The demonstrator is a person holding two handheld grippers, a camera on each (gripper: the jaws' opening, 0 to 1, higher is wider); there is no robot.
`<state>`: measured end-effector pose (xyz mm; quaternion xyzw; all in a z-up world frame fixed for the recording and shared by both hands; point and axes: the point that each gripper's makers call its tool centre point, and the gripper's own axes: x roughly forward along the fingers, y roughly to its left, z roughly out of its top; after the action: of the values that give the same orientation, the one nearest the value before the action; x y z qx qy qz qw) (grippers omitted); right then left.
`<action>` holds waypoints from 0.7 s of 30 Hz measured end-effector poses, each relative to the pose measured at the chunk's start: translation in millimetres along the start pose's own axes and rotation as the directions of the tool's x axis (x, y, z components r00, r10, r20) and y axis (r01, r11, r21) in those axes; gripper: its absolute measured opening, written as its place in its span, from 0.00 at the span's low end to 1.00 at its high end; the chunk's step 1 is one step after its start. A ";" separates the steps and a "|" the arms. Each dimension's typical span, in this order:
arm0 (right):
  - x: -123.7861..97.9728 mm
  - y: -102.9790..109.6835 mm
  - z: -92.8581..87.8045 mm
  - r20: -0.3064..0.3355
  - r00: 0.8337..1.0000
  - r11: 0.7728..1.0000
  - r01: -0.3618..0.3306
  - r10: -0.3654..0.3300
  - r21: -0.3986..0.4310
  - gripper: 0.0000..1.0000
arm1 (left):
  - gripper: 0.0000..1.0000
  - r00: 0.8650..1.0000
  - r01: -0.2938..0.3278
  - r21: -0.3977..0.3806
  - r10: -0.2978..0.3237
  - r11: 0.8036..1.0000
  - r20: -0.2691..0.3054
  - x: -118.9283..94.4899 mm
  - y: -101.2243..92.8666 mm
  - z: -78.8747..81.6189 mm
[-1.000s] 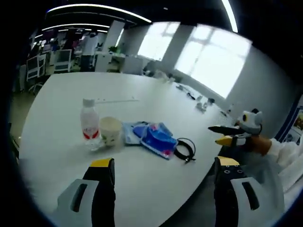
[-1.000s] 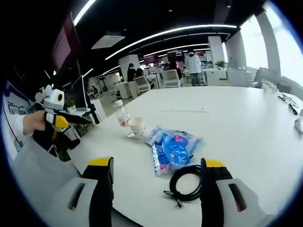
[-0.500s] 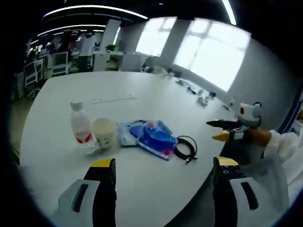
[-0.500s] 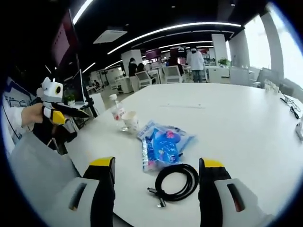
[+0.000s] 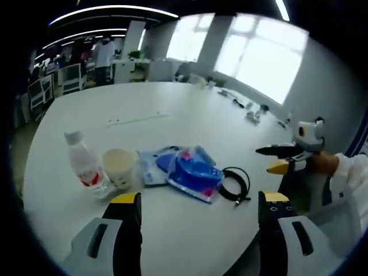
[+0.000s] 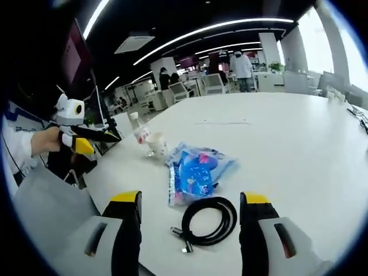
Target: Arrange the tabletop items into an orderly group along one side of the table until the central work area is clear of visible clutter.
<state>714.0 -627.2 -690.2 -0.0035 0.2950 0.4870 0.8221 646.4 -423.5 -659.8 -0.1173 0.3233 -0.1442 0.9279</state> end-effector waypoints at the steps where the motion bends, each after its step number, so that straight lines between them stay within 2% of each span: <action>1: 0.5 -3.2 -1.0 0.002 1.000 1.000 -0.006 0.006 0.010 0.66 | 0.80 1.000 -0.002 -0.002 0.002 1.000 0.001 4.1 1.1 1.9; 8: 4.9 -10.2 -3.7 0.005 1.000 0.999 -0.003 0.003 0.036 0.66 | 0.80 1.000 0.001 0.014 -0.001 1.000 0.003 27.3 3.0 7.0; 21: 15.8 -3.2 -7.8 -0.005 1.000 0.998 -0.013 0.014 0.057 0.65 | 0.80 0.999 0.008 0.081 -0.005 0.997 -0.037 69.5 9.2 2.4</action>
<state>718.4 -618.5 -705.2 0.0206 0.3108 0.4840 0.8178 701.8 -438.5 -700.1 -0.0779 0.3337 -0.1621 0.9253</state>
